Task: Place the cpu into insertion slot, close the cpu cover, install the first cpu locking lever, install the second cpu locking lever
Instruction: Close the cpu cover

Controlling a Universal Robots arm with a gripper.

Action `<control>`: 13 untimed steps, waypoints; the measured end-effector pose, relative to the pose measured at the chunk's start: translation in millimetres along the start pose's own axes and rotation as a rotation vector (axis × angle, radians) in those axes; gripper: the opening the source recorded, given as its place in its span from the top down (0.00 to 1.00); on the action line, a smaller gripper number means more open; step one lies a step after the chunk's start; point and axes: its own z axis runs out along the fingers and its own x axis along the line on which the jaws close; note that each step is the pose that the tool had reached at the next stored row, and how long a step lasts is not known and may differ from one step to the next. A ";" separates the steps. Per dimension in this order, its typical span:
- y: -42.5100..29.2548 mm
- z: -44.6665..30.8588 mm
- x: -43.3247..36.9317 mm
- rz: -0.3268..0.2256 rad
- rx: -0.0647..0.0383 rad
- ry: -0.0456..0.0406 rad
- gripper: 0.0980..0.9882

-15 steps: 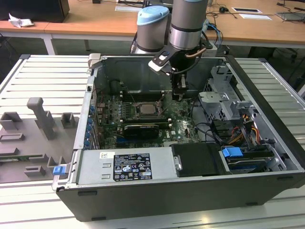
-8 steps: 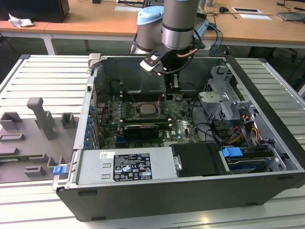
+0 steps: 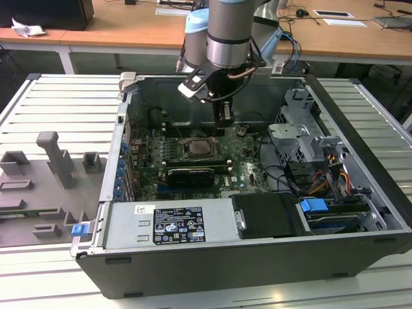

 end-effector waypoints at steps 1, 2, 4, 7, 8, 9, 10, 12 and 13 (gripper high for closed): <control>-1.4 0.8 0.1 0.000 0.000 0.0000 0.99; -3.2 2.1 0.2 0.000 0.000 0.0000 0.99; -7.6 5.7 0.6 0.000 0.000 0.0000 0.99; -13.6 7.1 0.8 0.000 0.000 -0.0002 0.99; -16.2 7.2 0.9 0.000 0.000 -0.0002 0.99; -18.4 7.4 1.1 0.000 0.000 -0.0001 0.99; -20.4 7.5 1.2 0.000 0.000 0.0000 0.99; -24.1 7.6 1.4 0.000 0.000 0.0001 0.99; -25.3 7.5 1.4 0.000 0.000 0.0000 0.99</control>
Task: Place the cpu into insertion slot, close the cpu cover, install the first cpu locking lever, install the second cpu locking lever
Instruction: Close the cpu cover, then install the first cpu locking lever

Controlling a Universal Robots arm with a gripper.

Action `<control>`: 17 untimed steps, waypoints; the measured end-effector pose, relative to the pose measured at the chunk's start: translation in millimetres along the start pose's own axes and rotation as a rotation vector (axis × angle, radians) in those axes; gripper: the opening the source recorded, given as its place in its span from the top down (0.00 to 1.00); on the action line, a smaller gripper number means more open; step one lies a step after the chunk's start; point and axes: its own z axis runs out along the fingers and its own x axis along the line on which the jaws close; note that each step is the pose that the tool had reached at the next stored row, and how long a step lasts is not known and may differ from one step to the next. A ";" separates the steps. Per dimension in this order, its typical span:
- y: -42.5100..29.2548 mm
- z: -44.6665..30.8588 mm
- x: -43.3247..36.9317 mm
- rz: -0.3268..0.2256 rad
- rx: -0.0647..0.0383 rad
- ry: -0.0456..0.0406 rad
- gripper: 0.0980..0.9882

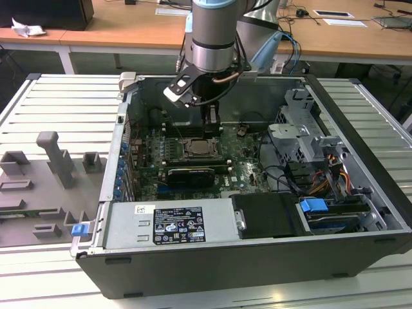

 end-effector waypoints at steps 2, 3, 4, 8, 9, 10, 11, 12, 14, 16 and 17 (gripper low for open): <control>-2.6 -0.1 0.1 0.000 0.000 -0.0001 0.99; -3.9 -0.1 0.1 0.000 0.000 0.0000 0.99; -5.5 -0.1 0.1 0.000 0.000 0.0000 0.99; -8.0 -0.2 0.2 0.000 0.000 0.0000 0.99; -8.7 -0.2 0.2 0.000 0.000 0.0000 0.99; -9.2 -0.2 0.2 0.000 0.000 0.0000 0.99; -9.6 -0.2 0.2 0.000 0.000 0.0000 0.99; -10.1 -0.2 0.3 0.000 0.000 0.0000 0.99; -11.1 -0.3 0.3 0.000 0.000 0.0000 0.99; -11.1 -0.3 0.3 0.000 0.000 0.0000 0.99; -11.1 -0.3 0.3 0.000 0.000 0.0000 0.99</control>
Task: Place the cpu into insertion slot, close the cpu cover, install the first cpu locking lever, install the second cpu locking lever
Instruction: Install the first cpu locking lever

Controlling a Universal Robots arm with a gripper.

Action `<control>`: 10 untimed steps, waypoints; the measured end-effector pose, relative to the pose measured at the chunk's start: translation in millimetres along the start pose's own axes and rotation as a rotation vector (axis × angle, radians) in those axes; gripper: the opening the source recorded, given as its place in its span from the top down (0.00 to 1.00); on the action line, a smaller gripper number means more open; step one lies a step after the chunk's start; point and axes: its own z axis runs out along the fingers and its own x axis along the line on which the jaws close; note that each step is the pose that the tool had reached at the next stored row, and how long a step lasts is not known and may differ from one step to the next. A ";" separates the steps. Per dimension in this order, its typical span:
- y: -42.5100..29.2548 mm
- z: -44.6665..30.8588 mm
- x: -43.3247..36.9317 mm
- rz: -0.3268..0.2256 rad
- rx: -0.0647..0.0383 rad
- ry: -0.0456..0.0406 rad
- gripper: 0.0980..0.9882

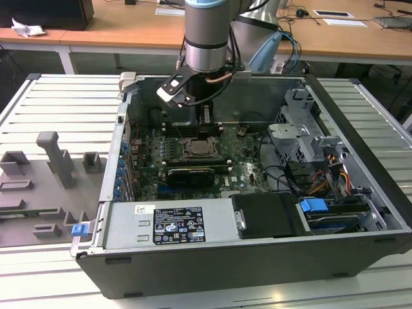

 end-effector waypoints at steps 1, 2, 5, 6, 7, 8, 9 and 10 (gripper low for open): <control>-0.1 -0.3 -0.1 0.000 0.000 0.0000 0.99; 0.0 -0.7 0.0 0.000 0.000 0.0000 0.99; 0.0 -2.4 -0.1 0.000 0.000 -0.0001 0.99; 0.0 -3.2 -0.1 0.000 0.000 0.0000 0.99; 0.1 -4.4 -0.1 0.000 0.000 0.0000 0.99; 0.1 -5.1 -0.2 0.000 0.000 0.0000 0.99; 0.1 -5.9 -0.2 0.000 0.000 0.0000 0.99; 0.1 -7.0 -0.2 0.000 0.000 0.0000 0.99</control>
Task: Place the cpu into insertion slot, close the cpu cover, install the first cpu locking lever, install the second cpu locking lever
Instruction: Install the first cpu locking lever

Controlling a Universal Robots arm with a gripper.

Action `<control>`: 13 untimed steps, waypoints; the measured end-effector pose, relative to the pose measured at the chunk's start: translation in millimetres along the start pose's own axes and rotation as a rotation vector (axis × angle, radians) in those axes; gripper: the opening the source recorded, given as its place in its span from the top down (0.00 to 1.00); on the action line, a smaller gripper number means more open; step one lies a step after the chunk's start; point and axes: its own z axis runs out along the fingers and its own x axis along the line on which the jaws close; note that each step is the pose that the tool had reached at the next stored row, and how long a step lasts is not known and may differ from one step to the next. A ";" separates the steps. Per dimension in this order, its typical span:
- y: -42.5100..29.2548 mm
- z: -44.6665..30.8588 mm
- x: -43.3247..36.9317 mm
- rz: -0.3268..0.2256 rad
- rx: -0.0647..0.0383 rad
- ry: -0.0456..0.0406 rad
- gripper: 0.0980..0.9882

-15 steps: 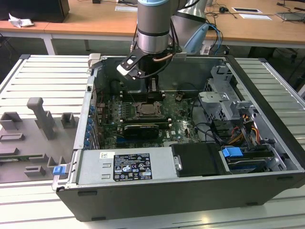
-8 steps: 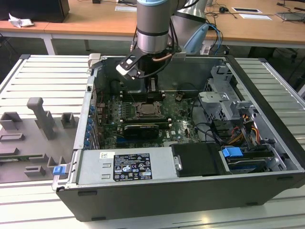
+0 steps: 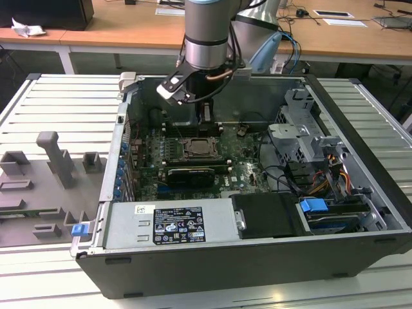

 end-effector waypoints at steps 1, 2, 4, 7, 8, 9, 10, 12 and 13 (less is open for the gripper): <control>0.0 -0.8 0.0 0.000 0.000 0.0000 0.99; 0.1 -1.7 0.0 0.000 0.000 0.0000 0.99; 0.1 -3.8 -0.1 0.000 0.000 0.0000 0.99; 0.2 -7.1 -0.3 0.000 0.000 -0.0001 0.99; 0.2 -9.0 -0.3 0.000 0.000 -0.0001 0.99; 0.3 -9.5 -0.3 -0.011 -0.001 0.0000 0.99; 0.3 -9.6 -0.3 -0.060 -0.002 0.0006 0.99; 0.3 -9.6 -0.3 -0.126 -0.004 0.0016 0.99; 0.3 -9.6 -0.3 -0.154 -0.005 0.0020 0.99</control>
